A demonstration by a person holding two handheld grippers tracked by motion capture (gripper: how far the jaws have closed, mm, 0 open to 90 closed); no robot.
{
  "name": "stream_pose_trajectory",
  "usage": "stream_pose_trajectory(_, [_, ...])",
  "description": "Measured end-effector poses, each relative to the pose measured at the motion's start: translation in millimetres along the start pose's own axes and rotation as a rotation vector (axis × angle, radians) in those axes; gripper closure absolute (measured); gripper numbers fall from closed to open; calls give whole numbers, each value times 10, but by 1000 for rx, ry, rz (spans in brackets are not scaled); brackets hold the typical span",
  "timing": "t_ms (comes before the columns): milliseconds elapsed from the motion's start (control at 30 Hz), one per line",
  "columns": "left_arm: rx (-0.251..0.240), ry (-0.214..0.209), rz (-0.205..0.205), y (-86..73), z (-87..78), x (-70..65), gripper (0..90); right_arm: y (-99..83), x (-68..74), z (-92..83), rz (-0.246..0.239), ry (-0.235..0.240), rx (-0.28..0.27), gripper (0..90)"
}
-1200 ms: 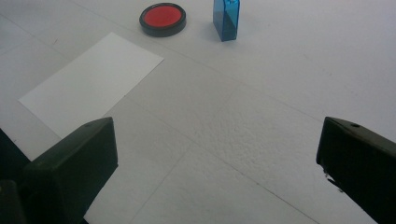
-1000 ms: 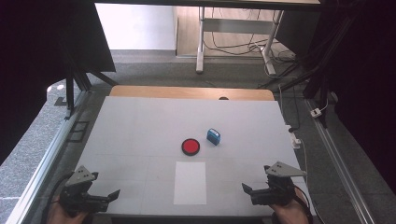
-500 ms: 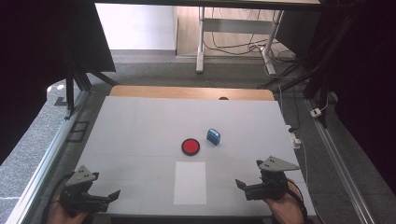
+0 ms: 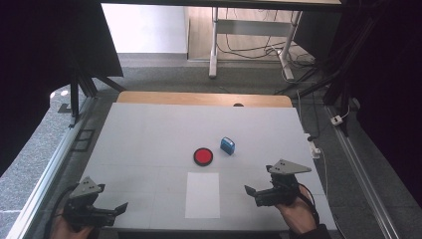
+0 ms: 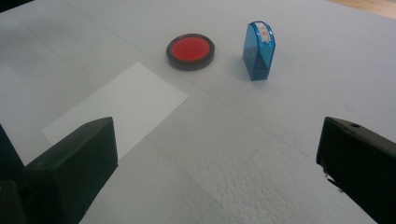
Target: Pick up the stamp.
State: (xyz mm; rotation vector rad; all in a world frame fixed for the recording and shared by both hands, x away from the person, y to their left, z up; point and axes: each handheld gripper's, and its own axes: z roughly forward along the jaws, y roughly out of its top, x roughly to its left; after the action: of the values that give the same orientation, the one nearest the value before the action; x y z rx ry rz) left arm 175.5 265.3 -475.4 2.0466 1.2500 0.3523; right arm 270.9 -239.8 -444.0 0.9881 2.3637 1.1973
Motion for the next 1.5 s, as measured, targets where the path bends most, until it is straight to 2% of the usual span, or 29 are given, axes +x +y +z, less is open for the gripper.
stream_pose_trajectory(300, [-1,1,0,-3,-4,2,10,94,-24,132,19,1,17,0])
stream_pose_trajectory(333, [-2,0,-1,-3,-5,4,10,116,-24,167,16,-15,26,0])
stream_pose_trajectory(467, [-2,-1,-4,-2,-3,4,10,139,-27,211,17,-19,40,0])
stream_pose_trajectory(767, [-2,-1,-3,-3,-4,5,10,244,-76,313,35,6,43,0])
stream_pose_trajectory(933, [-3,0,0,-5,-6,5,9,273,-102,406,29,11,74,0])
stream_pose_trajectory(1200, [-3,0,-1,-4,-6,5,9,407,-197,557,10,-1,87,0])
stream_pose_trajectory(1500, [-4,2,-2,-8,-8,7,9,488,-316,729,14,-10,109,0])
